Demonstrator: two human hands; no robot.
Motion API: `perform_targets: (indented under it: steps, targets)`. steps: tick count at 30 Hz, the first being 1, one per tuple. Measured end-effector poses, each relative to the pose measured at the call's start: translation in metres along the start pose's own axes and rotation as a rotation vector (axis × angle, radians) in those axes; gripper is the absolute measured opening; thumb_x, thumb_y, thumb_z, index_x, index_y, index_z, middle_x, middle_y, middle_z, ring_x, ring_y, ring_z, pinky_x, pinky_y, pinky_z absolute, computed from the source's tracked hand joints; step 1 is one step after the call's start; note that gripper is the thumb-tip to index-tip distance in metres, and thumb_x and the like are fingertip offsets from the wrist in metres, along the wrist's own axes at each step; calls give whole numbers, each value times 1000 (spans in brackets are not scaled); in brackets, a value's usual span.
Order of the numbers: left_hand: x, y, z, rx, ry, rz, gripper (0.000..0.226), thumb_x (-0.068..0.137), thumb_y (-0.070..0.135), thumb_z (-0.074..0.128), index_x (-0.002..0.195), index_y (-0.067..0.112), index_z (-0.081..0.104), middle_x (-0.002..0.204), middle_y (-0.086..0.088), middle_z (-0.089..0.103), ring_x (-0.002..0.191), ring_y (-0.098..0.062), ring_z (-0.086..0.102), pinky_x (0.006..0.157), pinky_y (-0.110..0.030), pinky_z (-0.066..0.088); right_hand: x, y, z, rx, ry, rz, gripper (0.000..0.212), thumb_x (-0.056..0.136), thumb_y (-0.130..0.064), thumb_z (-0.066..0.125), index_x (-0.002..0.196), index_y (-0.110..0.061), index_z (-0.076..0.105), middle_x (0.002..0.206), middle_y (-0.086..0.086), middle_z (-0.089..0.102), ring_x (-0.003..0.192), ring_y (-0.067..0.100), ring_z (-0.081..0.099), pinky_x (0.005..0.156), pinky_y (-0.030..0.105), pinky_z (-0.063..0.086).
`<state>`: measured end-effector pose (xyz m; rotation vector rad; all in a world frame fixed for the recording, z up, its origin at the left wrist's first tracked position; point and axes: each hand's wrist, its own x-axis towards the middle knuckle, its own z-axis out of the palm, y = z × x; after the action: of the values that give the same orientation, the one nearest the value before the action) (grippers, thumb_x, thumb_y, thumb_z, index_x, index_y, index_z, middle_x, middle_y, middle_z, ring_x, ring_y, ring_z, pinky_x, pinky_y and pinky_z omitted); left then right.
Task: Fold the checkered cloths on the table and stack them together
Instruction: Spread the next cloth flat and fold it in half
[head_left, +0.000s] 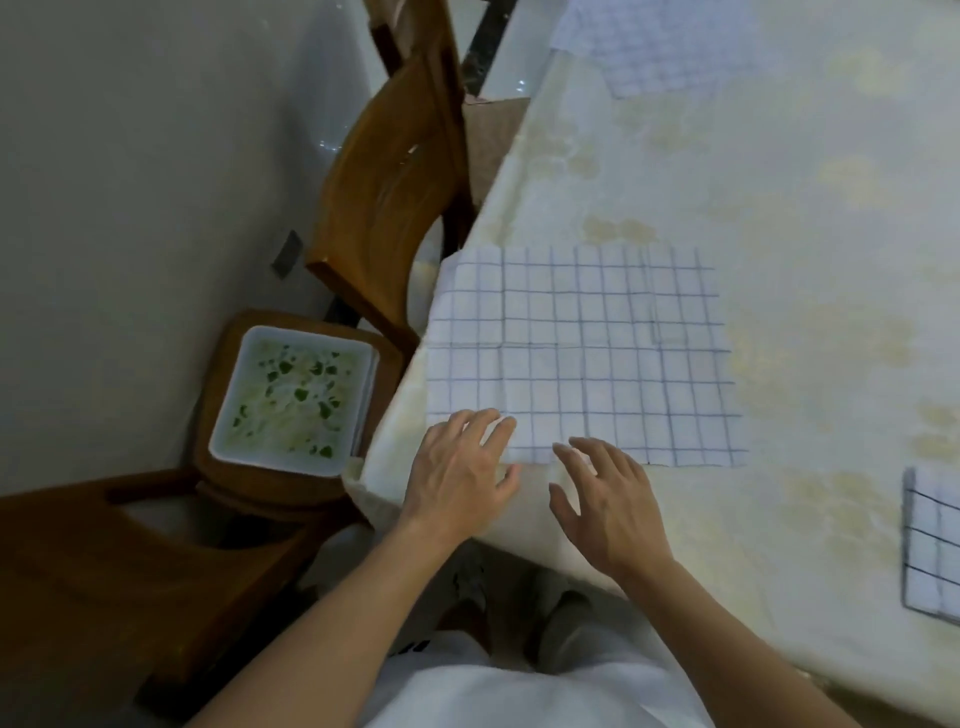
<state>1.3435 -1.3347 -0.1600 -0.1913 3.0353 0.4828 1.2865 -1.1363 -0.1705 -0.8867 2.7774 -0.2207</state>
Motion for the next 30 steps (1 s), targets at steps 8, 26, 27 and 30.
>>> perform_targets:
  steps: [8, 26, 27, 30]
  targets:
    - [28, 17, 33, 35, -29, 129, 51, 89, 42, 51, 134, 16, 54, 140, -6, 52, 127, -23, 49, 102, -41, 45, -5, 68, 4, -14, -10, -17, 44, 96, -35, 56, 136, -16, 55, 133, 9, 60, 122, 29, 57, 101, 45, 48]
    - [44, 1, 91, 159, -3, 390, 47, 103, 30, 42, 140, 3, 51, 148, -12, 49, 139, -27, 44, 114, -44, 36, 35, 145, 43, -72, -60, -359, 62, 104, -51, 30, 158, -20, 20, 164, 5, 19, 153, 25, 12, 124, 46, 15]
    - [44, 0, 93, 178, 1, 414, 45, 104, 27, 41, 140, 2, 51, 148, -14, 48, 139, -28, 44, 113, -46, 37, 35, 146, 45, -63, -41, -365, 62, 104, -50, 31, 157, -20, 22, 164, 5, 21, 152, 25, 14, 123, 46, 16]
    - [42, -8, 95, 228, 3, 502, 41, 101, 11, 49, 140, -1, 49, 151, -19, 43, 141, -32, 41, 112, -50, 38, 34, 148, 48, -39, 5, -379, 60, 105, -50, 33, 156, -20, 26, 163, 6, 24, 152, 26, 17, 123, 47, 18]
